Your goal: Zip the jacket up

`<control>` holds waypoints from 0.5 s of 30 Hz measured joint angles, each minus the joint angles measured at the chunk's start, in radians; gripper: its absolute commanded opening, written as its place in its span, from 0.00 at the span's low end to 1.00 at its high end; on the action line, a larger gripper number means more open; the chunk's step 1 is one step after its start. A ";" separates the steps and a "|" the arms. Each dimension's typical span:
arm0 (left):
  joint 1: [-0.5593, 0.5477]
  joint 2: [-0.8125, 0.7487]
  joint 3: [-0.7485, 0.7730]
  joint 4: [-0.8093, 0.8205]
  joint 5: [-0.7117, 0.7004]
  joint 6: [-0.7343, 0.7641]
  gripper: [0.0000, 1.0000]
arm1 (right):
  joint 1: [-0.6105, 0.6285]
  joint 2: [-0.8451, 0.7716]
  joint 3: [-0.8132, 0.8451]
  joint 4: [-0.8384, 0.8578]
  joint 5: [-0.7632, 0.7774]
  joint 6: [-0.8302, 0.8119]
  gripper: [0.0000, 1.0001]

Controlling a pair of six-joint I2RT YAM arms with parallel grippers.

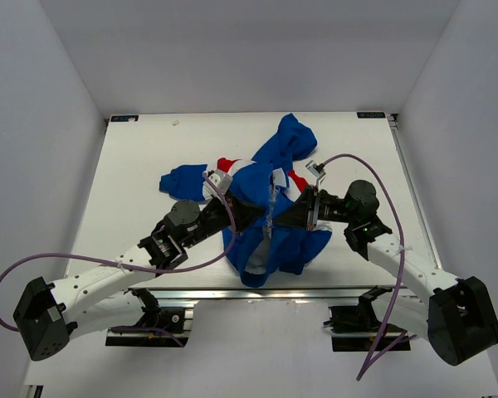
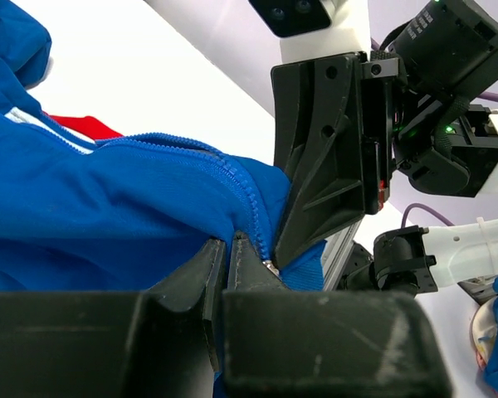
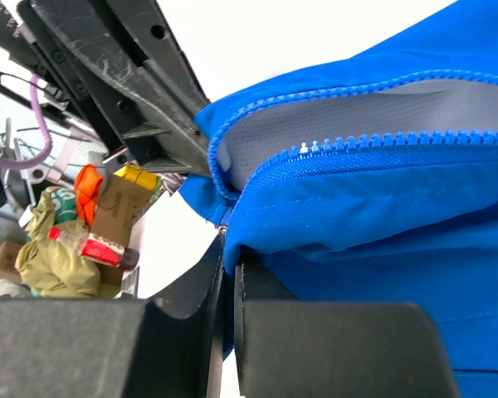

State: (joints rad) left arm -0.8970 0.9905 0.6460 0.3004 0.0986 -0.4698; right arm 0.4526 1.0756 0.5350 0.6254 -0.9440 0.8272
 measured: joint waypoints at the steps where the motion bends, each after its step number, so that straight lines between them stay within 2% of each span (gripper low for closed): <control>1: 0.000 0.000 -0.001 0.000 -0.002 -0.003 0.00 | -0.001 0.002 0.000 0.004 -0.007 0.005 0.00; 6: 0.000 0.000 -0.013 0.013 -0.005 -0.021 0.00 | -0.001 0.014 0.000 0.013 -0.050 0.019 0.00; 7: 0.000 0.001 -0.014 0.013 -0.005 -0.024 0.06 | -0.001 0.014 0.000 0.014 -0.055 0.019 0.00; 8: 0.000 0.001 -0.014 0.014 -0.005 -0.026 0.25 | -0.001 0.014 0.000 0.013 -0.060 0.018 0.00; 11: 0.000 0.006 -0.013 0.011 -0.004 -0.029 0.46 | -0.001 0.014 0.000 0.005 -0.069 0.007 0.00; 15: 0.000 0.020 -0.009 -0.011 0.000 -0.038 0.53 | -0.001 0.014 0.000 -0.035 -0.064 -0.020 0.00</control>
State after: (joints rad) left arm -0.8974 1.0103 0.6373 0.2890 0.0986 -0.5076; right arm 0.4515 1.0897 0.5350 0.5900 -1.0084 0.8070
